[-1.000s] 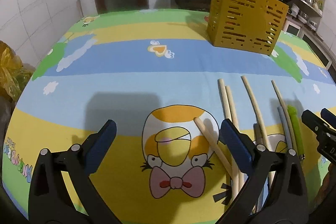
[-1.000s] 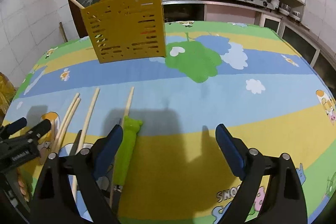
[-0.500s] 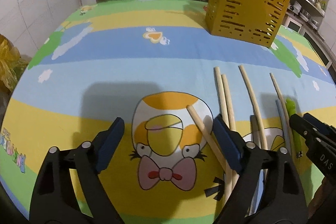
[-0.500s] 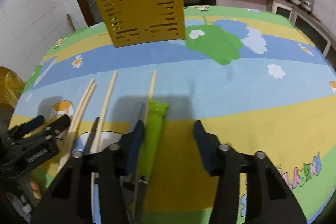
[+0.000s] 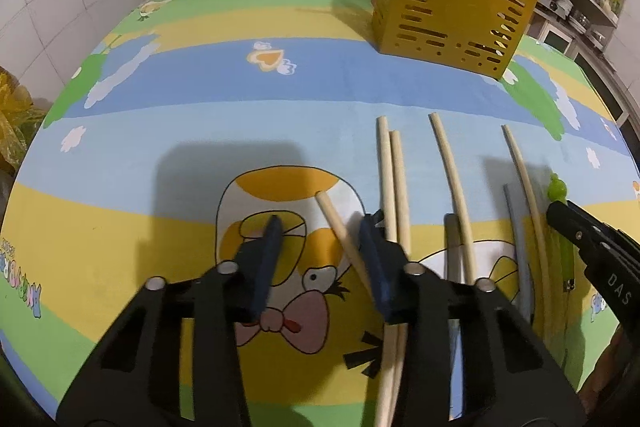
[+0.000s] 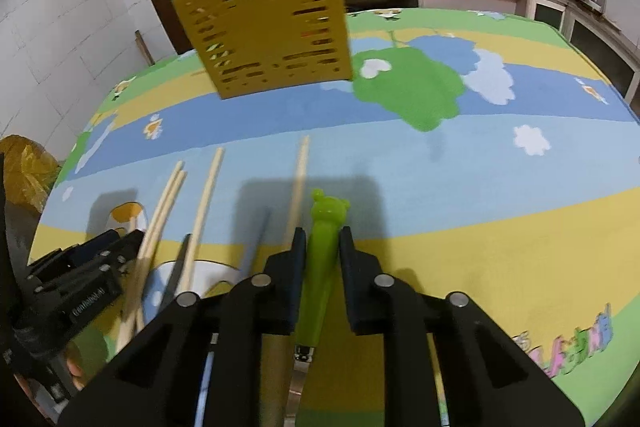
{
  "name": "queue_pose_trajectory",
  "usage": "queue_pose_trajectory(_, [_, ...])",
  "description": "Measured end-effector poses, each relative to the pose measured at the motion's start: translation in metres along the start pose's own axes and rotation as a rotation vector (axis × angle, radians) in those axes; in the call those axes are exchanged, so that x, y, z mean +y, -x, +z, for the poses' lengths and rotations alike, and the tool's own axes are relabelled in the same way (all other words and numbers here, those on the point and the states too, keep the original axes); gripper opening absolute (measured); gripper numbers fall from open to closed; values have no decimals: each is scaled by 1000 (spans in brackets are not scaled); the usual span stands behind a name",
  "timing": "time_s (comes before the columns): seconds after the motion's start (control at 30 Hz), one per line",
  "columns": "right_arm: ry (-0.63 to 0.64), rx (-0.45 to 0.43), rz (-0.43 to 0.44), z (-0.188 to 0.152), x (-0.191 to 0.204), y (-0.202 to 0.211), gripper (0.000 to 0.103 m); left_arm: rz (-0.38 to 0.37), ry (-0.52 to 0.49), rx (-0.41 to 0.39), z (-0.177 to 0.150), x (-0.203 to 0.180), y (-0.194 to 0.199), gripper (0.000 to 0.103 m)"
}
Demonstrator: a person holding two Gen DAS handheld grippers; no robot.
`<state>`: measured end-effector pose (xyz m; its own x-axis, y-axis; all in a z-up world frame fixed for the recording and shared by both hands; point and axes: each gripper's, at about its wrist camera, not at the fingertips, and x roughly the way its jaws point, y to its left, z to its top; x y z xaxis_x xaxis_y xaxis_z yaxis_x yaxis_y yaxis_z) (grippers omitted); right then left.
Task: Organize utensils
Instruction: 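Grasp the green-handled fork with the right tool while the left tool grasps a chopstick, then lift the fork and chopstick with both tools and carry them over the holder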
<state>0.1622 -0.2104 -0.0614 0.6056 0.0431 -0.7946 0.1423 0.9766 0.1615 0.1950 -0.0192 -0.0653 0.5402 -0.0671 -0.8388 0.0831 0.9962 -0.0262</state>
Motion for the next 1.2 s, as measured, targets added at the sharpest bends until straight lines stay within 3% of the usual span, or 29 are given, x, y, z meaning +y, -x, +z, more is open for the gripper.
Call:
queue_pose_trajectory(0.13, [-9,12,-6,2,-11,-1,18,-17,-12,19,5,-6,-2,12])
queue_pose_trajectory(0.4, [-6,-19,-19,4,-17,4,18,-46,-15,-6,18,-13,-4,9])
queue_pose_trajectory(0.6, [-3,-122,-26,11,-16,29,17,-77,-10,-127,31,-11,29,7])
queue_pose_trajectory(0.93, [52,-339,-48,23,-4,76,15,-62,-9,-379,43,-2,94,5])
queue_pose_trajectory(1.2, [66,-417,-57,23,3,94,15,-73,-13,-518,34,4,124,5])
